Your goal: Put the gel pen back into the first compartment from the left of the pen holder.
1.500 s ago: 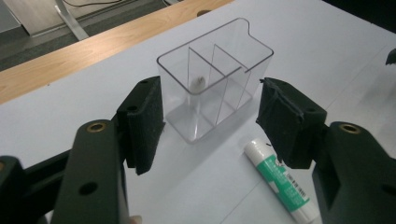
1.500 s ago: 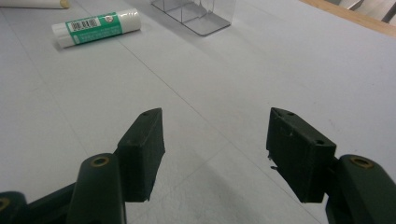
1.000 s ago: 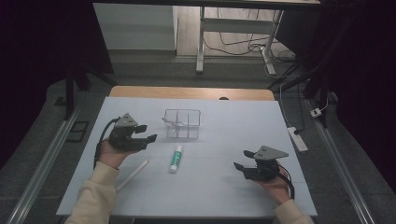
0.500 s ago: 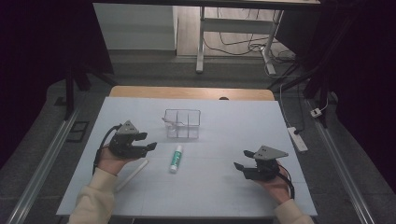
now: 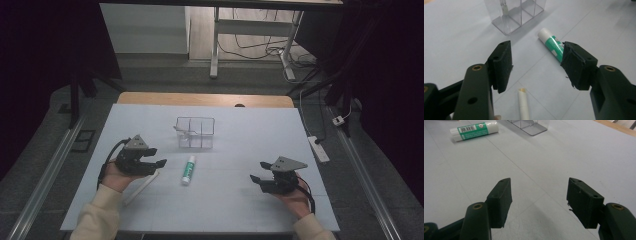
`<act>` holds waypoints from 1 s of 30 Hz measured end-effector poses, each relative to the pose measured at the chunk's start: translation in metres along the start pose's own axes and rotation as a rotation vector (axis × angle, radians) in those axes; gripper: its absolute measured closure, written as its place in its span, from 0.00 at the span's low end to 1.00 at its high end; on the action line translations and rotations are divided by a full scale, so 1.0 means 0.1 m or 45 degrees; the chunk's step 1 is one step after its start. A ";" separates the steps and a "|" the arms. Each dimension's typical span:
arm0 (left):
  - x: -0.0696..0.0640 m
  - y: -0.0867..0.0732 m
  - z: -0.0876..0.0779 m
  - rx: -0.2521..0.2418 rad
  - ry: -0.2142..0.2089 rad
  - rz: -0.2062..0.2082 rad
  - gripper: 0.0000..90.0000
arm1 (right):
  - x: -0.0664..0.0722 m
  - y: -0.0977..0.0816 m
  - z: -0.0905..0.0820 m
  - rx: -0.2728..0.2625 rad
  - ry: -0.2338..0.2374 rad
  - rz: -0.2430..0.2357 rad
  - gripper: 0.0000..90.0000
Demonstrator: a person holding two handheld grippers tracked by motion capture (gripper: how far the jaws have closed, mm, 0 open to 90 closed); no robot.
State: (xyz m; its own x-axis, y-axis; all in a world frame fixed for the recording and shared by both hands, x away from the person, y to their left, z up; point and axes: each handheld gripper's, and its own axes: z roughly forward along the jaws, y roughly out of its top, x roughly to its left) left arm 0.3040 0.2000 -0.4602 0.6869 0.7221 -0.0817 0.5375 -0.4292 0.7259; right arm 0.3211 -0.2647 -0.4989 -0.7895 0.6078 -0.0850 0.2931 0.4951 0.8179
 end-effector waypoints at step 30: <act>0.00 -0.32 -0.03 0.258 -0.007 -0.046 0.44 | 0.00 -0.01 0.01 0.011 0.004 -0.003 0.40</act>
State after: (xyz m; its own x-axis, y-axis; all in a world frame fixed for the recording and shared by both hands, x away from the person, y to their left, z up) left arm 0.2850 0.2154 -0.4817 0.6677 0.7364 -0.1091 0.6488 -0.5038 0.5702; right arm 0.3214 -0.2645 -0.5002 -0.7920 0.6045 -0.0853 0.2955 0.5018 0.8130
